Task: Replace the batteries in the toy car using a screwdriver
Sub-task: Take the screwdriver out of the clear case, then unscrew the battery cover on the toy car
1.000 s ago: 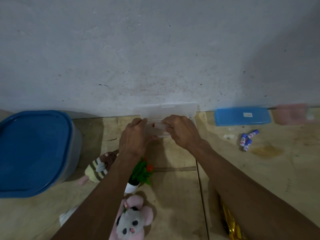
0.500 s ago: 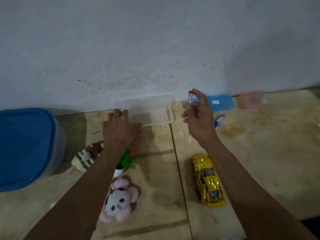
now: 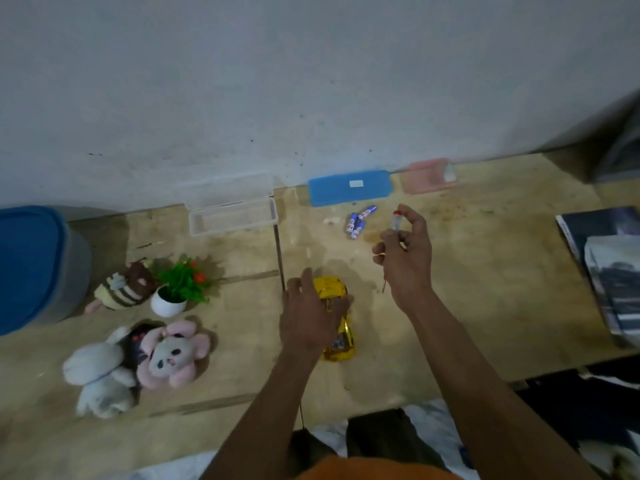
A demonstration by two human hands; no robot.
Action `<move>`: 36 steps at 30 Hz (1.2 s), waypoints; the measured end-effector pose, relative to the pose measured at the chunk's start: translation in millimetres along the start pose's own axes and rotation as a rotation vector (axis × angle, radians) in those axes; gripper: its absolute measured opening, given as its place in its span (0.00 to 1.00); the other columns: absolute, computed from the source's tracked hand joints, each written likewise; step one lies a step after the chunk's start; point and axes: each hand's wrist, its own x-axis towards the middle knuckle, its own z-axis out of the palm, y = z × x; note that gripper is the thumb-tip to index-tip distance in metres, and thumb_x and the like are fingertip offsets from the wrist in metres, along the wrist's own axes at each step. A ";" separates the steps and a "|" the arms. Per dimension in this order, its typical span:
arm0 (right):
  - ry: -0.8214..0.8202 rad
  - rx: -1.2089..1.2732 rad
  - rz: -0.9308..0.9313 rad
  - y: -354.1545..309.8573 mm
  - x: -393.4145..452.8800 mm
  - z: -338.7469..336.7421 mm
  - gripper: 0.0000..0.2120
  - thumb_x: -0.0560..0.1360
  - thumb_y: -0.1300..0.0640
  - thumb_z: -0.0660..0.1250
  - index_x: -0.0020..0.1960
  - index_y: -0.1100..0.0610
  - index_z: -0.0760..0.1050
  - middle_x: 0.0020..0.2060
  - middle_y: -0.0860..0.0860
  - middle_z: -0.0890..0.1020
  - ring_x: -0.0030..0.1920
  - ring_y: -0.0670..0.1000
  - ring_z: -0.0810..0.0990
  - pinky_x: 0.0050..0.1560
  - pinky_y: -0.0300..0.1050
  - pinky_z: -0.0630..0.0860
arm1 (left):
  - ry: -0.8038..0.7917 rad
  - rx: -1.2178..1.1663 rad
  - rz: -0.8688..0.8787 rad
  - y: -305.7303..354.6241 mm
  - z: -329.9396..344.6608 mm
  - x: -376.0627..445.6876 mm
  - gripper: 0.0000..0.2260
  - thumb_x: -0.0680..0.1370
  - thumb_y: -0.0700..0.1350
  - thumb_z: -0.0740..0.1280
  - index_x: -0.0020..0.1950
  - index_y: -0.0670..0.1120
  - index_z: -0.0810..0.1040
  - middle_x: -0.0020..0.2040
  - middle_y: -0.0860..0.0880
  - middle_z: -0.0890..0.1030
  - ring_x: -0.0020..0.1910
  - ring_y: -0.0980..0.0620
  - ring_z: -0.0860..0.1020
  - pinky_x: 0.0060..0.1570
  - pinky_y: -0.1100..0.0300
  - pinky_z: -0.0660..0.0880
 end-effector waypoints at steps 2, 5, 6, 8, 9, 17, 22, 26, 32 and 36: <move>-0.016 -0.005 0.020 3.5 0.5 -16.6 0.19 0.81 0.66 0.59 0.67 0.48 0.70 0.40 0.52 0.78 0.32 0.48 0.77 0.34 0.43 0.77 | 0.005 0.034 -0.063 12.9 27.9 -14.4 0.45 0.72 0.65 0.71 0.80 0.49 0.54 0.74 0.42 0.62 0.71 0.39 0.65 0.61 0.43 0.72; -0.071 -0.045 0.020 10.5 3.3 -34.8 0.19 0.81 0.65 0.60 0.67 0.47 0.70 0.43 0.52 0.78 0.32 0.47 0.78 0.34 0.44 0.77 | 0.037 0.105 -0.171 24.7 51.2 -21.5 0.44 0.73 0.60 0.73 0.80 0.51 0.51 0.74 0.43 0.57 0.69 0.38 0.65 0.56 0.42 0.75; -0.088 -0.059 0.018 12.7 4.3 -40.1 0.18 0.81 0.65 0.60 0.66 0.47 0.70 0.43 0.52 0.78 0.32 0.46 0.78 0.34 0.44 0.77 | 0.048 0.109 -0.198 26.0 55.5 -21.5 0.44 0.73 0.58 0.74 0.80 0.52 0.51 0.73 0.43 0.57 0.69 0.38 0.65 0.56 0.42 0.75; -0.119 -0.074 0.018 16.4 5.2 -49.2 0.18 0.81 0.65 0.60 0.66 0.46 0.70 0.43 0.52 0.78 0.31 0.45 0.78 0.34 0.44 0.78 | 0.066 0.098 -0.223 25.8 61.9 -20.4 0.43 0.74 0.56 0.74 0.80 0.53 0.51 0.72 0.42 0.60 0.69 0.37 0.65 0.57 0.41 0.74; -0.132 -0.077 0.020 17.9 5.0 -53.3 0.18 0.81 0.65 0.60 0.66 0.46 0.70 0.43 0.52 0.78 0.31 0.45 0.78 0.35 0.45 0.79 | 0.070 0.085 -0.233 26.3 63.3 -19.9 0.42 0.75 0.54 0.74 0.81 0.53 0.51 0.72 0.41 0.61 0.69 0.37 0.64 0.57 0.42 0.74; -0.204 -0.055 0.054 6.5 -1.2 -79.1 0.19 0.81 0.65 0.60 0.65 0.45 0.71 0.44 0.53 0.78 0.32 0.46 0.79 0.38 0.47 0.80 | 0.175 -0.320 -0.179 15.2 55.9 -27.6 0.42 0.72 0.47 0.77 0.80 0.51 0.58 0.69 0.44 0.74 0.66 0.43 0.74 0.64 0.51 0.72; -0.257 -0.013 0.015 -21.9 -9.7 -79.7 0.19 0.81 0.64 0.61 0.66 0.45 0.71 0.46 0.55 0.80 0.34 0.47 0.80 0.37 0.45 0.81 | 0.054 -1.197 -0.250 21.9 27.3 -55.1 0.29 0.75 0.36 0.73 0.74 0.52 0.71 0.58 0.42 0.83 0.51 0.45 0.83 0.49 0.47 0.82; -0.291 -0.001 -0.062 -50.9 -25.2 -77.9 0.19 0.82 0.62 0.62 0.68 0.44 0.70 0.46 0.56 0.82 0.36 0.47 0.81 0.38 0.43 0.80 | -0.062 -1.441 -0.118 31.0 3.4 -74.0 0.28 0.71 0.41 0.74 0.71 0.50 0.74 0.63 0.37 0.80 0.58 0.38 0.81 0.56 0.39 0.77; -0.340 0.034 -0.153 -88.5 -68.4 -69.7 0.19 0.82 0.63 0.62 0.66 0.44 0.72 0.46 0.57 0.83 0.37 0.49 0.81 0.38 0.44 0.80 | -0.012 -1.379 0.144 35.1 -32.6 -97.0 0.40 0.69 0.33 0.73 0.74 0.63 0.66 0.65 0.44 0.80 0.60 0.31 0.79 0.58 0.30 0.75; -0.341 0.036 -0.178 -97.1 -94.6 -63.8 0.19 0.82 0.63 0.62 0.67 0.44 0.72 0.47 0.58 0.82 0.37 0.50 0.81 0.39 0.44 0.80 | 0.030 -1.336 0.204 25.6 -49.0 -111.1 0.39 0.71 0.33 0.71 0.74 0.66 0.65 0.70 0.48 0.76 0.63 0.39 0.79 0.61 0.36 0.76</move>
